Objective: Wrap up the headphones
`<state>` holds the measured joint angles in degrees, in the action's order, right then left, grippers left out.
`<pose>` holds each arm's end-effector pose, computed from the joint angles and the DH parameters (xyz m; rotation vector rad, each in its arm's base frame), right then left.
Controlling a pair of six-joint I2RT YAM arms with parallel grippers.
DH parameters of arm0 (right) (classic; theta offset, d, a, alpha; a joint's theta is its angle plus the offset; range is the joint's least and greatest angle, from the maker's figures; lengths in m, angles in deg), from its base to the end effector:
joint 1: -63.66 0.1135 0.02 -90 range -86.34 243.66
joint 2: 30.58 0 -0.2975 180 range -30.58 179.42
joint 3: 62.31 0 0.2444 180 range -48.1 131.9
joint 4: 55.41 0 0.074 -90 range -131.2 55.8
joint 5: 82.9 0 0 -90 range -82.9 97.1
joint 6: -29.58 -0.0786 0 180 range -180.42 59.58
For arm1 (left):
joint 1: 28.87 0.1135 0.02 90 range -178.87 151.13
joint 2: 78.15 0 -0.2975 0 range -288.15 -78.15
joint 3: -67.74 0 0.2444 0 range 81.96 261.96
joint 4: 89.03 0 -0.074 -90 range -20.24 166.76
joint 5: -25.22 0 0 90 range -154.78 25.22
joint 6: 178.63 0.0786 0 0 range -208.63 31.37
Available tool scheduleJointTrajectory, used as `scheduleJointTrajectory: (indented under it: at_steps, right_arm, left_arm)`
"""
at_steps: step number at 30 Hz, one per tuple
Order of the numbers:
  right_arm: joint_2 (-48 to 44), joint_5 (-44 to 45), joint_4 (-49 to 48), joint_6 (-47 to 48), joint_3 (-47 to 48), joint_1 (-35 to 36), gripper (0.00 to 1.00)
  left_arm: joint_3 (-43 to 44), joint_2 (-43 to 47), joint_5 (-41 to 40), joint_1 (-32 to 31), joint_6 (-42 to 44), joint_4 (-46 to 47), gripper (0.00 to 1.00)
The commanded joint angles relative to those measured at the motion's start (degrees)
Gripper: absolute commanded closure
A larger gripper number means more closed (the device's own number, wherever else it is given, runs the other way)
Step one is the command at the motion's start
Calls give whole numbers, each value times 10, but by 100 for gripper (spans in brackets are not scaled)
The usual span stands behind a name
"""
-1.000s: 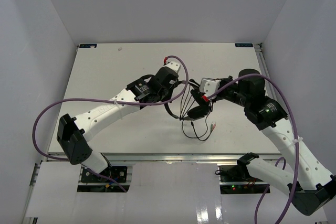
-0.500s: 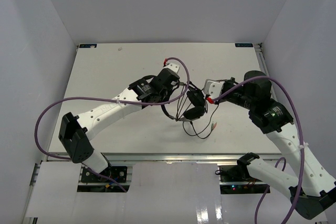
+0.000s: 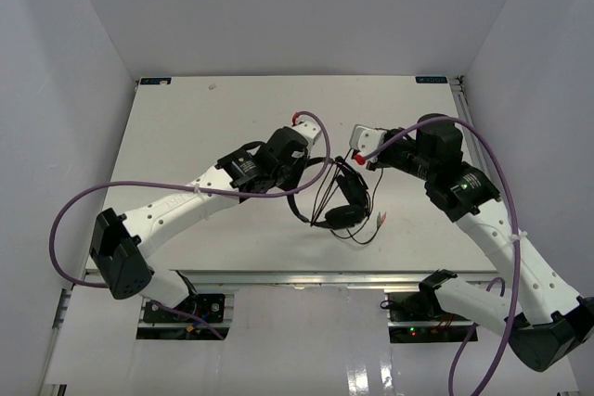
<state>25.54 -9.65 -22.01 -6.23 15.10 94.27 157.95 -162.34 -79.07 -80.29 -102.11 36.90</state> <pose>0.1845 0.1355 0.4179 -1.3420 1.1590 -0.0370 0.2230 -0.2485 0.3234 0.6672 2.2937 -0.2384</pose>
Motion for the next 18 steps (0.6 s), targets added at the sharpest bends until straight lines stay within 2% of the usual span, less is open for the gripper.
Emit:
scheduleJointTrajectory:
  at_steps: [1,11,18]
  right_arm:
    - [18,-7,-74,-37,27,-10,92]
    - [65,-32,-96,-65,56,-19,92]
    - [72,-39,-109,-77,33,-32,92]
  left_arm:
    - [-12,51,67,-6,24,41,100]
    - [-38,63,112,-15,28,62,100]
    - [-38,76,114,-17,28,65,100]
